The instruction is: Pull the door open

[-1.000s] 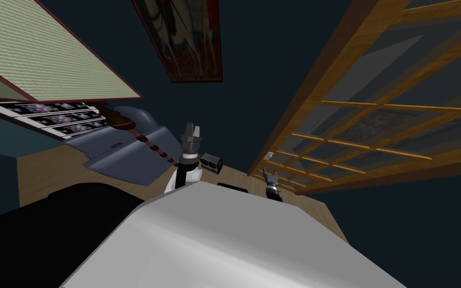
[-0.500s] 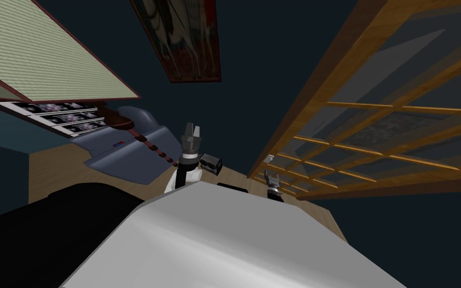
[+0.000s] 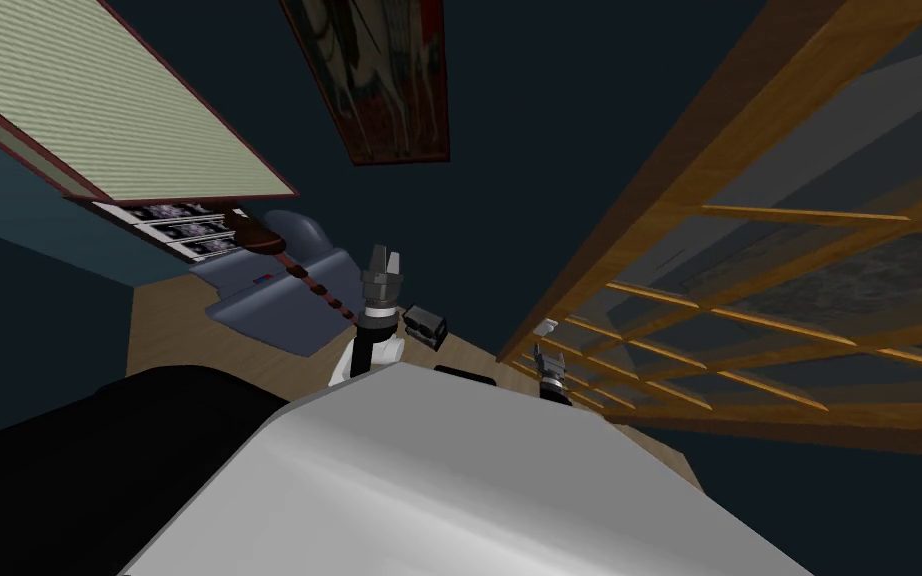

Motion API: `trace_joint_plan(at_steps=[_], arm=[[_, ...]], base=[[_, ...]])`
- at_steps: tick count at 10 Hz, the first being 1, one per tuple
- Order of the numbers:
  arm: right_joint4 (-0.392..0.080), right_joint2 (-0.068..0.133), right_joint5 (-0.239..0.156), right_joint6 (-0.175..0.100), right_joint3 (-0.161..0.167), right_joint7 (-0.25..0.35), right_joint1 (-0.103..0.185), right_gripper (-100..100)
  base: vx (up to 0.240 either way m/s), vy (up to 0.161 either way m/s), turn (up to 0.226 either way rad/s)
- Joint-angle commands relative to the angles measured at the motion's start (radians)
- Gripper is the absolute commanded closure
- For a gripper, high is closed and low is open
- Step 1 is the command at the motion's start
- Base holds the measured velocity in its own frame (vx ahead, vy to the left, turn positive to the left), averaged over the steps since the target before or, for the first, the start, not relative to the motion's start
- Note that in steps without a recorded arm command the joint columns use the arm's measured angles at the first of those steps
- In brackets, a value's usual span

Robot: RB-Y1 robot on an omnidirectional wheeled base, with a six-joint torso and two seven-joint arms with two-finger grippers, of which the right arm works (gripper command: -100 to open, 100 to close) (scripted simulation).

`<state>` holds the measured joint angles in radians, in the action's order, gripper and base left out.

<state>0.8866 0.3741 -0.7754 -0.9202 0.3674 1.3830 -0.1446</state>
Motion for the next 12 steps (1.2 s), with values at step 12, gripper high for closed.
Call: trace_joint_plan(at_steps=[12], arm=[[-0.225,0.058,-0.126,-0.083,-0.162,0.115,0.009,-100]], base=[[0.049,-0.019,0.242]])
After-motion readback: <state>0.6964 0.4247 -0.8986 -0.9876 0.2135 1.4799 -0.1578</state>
